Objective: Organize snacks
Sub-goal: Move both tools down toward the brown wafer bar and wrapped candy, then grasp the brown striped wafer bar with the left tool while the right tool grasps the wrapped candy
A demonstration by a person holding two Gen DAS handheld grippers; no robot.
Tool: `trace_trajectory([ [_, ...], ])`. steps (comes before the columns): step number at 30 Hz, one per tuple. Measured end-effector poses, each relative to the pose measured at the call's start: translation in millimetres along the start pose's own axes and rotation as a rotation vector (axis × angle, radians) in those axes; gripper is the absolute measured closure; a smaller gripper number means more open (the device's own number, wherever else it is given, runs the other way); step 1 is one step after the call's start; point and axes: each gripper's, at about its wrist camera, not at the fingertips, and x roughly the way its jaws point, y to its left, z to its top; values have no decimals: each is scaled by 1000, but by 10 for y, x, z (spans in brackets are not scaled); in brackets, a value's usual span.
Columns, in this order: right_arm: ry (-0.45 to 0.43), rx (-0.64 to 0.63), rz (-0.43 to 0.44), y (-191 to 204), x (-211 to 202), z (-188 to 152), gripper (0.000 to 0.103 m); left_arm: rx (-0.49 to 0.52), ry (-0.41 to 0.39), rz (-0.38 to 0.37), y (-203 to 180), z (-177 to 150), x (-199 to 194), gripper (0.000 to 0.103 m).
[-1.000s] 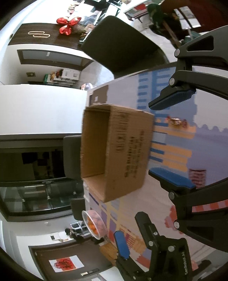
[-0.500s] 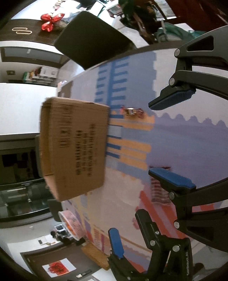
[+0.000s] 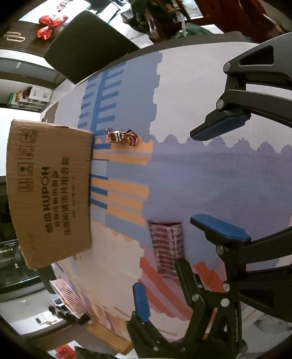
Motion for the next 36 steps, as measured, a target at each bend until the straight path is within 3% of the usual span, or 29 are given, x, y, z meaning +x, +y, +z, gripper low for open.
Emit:
trace_trajectory([
  [10, 26, 14, -6, -34, 85, -23, 35, 65, 23, 17, -74, 36, 198, 28],
  [18, 23, 25, -14, -68, 84, -14, 35, 6, 23, -71, -80, 46, 259, 50],
  [23, 26, 43, 2, -106, 102, -4, 35, -36, -5, -60, -118, 64, 265, 63],
  [36, -7, 69, 11, -227, 92, 55, 35, -199, -29, -52, -45, 163, 234, 70],
])
